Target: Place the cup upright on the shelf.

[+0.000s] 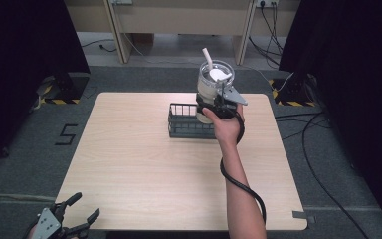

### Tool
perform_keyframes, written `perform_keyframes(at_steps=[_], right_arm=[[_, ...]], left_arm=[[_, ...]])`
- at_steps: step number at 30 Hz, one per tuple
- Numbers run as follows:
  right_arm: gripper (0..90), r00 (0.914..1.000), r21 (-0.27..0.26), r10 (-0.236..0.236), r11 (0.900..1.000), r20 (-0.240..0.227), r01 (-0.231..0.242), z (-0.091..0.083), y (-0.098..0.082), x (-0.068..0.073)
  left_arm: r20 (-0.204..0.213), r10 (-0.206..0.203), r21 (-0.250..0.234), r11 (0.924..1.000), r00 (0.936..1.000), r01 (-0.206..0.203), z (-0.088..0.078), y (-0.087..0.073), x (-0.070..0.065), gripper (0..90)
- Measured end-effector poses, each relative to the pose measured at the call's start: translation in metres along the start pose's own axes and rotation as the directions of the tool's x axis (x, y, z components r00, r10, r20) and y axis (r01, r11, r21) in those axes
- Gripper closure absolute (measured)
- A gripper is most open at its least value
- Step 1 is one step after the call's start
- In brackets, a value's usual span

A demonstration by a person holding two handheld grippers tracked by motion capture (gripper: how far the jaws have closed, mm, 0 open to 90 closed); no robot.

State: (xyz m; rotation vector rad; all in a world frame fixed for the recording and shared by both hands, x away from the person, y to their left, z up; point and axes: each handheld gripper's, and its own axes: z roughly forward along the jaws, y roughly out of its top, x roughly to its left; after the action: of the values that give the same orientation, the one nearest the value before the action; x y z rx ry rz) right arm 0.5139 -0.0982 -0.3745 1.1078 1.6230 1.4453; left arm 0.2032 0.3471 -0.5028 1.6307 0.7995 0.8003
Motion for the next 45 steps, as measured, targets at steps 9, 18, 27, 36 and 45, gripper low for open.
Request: perform_keyframes(at_steps=[9,18,27,36,45], right_arm=[[9.9,0.9999,0.03,0.011,0.999,0.008,-0.011,0.022,-0.005,-0.002],[9.9,0.9995,0.05,0.016,0.999,0.026,-0.018,0.038,-0.011,-0.004],[9.9,0.9993,0.066,0.008,0.998,0.037,-0.011,0.049,-0.017,-0.002],[9.9,0.9992,0.107,0.003,0.994,0.039,-0.008,0.055,-0.039,0.0],[9.9,0.9994,0.132,-0.002,0.991,0.036,-0.003,0.06,-0.052,0.004]], left_arm=[[-0.003,-0.003,0.0,1.0,1.0,0.003,0.0,0.0,0.0,20.4],[-0.002,0.001,0.001,1.0,1.0,-0.001,0.0,0.0,0.0,20.5],[0.001,0.006,0.003,1.0,1.0,-0.006,-0.001,0.0,0.0,20.5],[0.002,0.004,0.0,1.0,1.0,-0.004,-0.001,0.0,0.0,20.5],[0.005,0.005,0.001,1.0,1.0,-0.005,-0.001,0.0,0.0,20.6]])
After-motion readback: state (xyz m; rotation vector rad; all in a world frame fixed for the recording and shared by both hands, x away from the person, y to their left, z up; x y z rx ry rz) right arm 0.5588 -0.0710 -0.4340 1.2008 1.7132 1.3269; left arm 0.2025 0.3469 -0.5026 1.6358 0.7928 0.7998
